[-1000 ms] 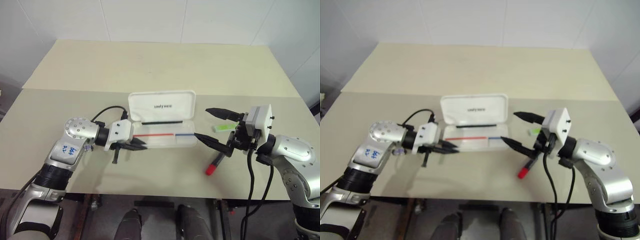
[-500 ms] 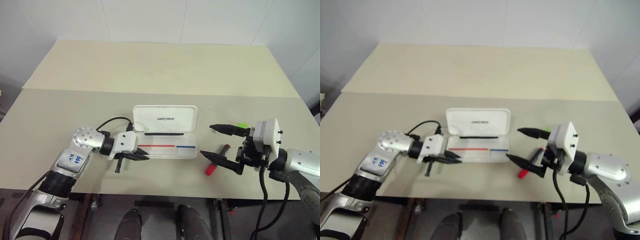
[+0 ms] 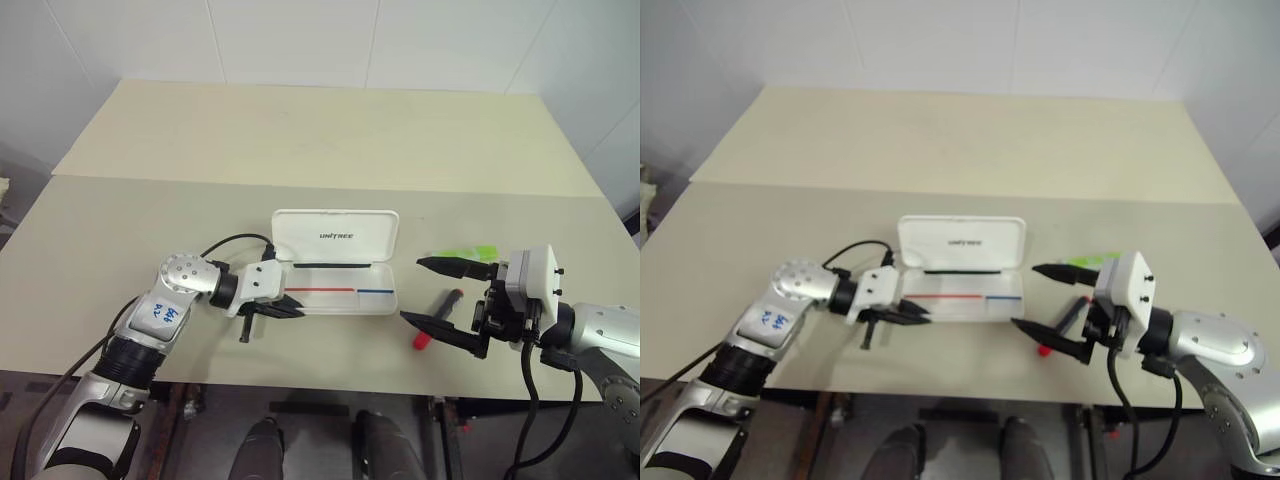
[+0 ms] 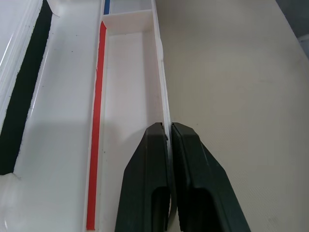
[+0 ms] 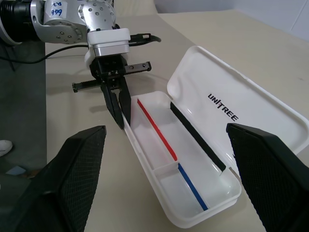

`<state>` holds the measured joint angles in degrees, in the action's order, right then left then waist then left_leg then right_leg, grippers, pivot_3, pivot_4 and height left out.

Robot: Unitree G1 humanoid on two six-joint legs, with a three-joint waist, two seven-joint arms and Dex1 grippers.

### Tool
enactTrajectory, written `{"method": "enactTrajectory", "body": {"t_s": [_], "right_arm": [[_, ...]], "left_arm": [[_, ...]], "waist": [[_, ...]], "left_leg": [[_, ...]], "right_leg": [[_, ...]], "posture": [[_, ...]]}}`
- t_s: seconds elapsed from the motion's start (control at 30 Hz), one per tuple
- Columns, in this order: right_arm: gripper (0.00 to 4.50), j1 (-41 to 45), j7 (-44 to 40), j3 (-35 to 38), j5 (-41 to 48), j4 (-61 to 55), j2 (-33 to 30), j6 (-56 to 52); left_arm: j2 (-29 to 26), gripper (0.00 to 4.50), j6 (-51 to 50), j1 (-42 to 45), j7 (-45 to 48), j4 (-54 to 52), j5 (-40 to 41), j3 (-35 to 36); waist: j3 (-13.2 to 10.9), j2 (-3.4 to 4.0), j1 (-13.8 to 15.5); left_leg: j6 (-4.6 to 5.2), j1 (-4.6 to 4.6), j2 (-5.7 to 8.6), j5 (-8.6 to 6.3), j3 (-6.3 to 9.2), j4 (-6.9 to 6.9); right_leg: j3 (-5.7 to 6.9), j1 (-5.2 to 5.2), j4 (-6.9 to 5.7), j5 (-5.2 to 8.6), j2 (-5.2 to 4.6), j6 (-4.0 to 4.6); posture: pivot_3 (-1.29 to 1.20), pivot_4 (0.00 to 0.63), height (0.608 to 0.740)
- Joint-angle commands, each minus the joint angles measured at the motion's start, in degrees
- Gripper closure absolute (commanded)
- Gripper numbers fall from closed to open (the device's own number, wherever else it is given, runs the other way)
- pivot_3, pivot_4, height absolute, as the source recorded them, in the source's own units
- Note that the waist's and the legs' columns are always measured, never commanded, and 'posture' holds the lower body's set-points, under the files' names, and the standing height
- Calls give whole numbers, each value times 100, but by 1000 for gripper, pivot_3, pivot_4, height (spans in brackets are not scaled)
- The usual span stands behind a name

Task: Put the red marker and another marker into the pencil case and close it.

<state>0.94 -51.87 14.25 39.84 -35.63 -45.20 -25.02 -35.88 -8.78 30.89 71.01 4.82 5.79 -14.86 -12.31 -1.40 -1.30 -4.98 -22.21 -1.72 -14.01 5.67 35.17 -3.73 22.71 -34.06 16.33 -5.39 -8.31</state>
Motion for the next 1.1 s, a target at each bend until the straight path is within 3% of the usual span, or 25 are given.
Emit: {"method": "enactTrajectory", "body": {"t_s": [0.03, 0.2, 0.4, 0.57, 0.63, 0.77, 0.9, 1.1], "right_arm": [[284, 77, -20, 125, 31, -64, -38, 110], [284, 206, -14, -12, -24, 8, 23, 142], [284, 253, 67, -141, 26, -1, 166, 80], [284, 87, 441, -74, 390, -286, 245, -317], [284, 8, 940, 1, 723, -521, 321, -683], [284, -196, 2177, 11, 1250, -1085, 379, -1524], [284, -408, 3427, 188, 1867, -1432, 319, -2281], [284, -630, 7062, 317, 3545, -1614, 261, -3222]], "left_arm": [[68, 3712, 35, 37, -76, -188, -8, -45], [55, 2143, 148, 36, -13, -299, 86, 43], [-74, 2143, -276, -73, -54, -713, 561, 497], [-373, 596, -691, -215, 102, -1189, 1087, 856], [-429, 33, -938, -270, 93, -1362, 1409, 1066], [-402, 33, -1345, -300, 203, -1597, 2190, 1482], [-390, 33, -1461, -221, 274, -1691, 2480, 1539], [-364, 33, -1147, -83, 543, -1270, 2464, 1512]], "waist": [[0, 0, -6], [0, 0, -13], [0, 0, -20], [0, 0, -21], [0, 0, -20], [0, 0, -12], [0, -1, -10], [1, -3, -9]], "left_leg": [[1, 0, 0, 0, 0, 0], [0, -1, 0, 1, 0, 0], [0, 0, 0, 1, 1, -1], [0, -1, 0, 0, 0, -2], [0, 0, 0, 0, 1, -4], [0, -1, -1, 0, 2, -3], [0, 0, 0, 0, 1, -3], [0, -2, 0, 0, 0, -3]], "right_leg": [[0, 0, 0, 0, 0, 0], [0, 0, 1, -1, 0, -1], [0, 0, 0, -4, 1, -7], [0, 0, 0, -4, 0, -7], [0, 0, -1, -3, 0, -5], [0, 1, -2, 5, 0, 9], [0, 1, 0, 10, -1, 22], [0, 1, 9, 12, -4, 32]], "posture": [[0, 150, 740], [0, 150, 740], [0, 150, 740], [0, 150, 740], [0, 150, 740], [0, 150, 740], [0, 150, 740], [0, 150, 740]]}}
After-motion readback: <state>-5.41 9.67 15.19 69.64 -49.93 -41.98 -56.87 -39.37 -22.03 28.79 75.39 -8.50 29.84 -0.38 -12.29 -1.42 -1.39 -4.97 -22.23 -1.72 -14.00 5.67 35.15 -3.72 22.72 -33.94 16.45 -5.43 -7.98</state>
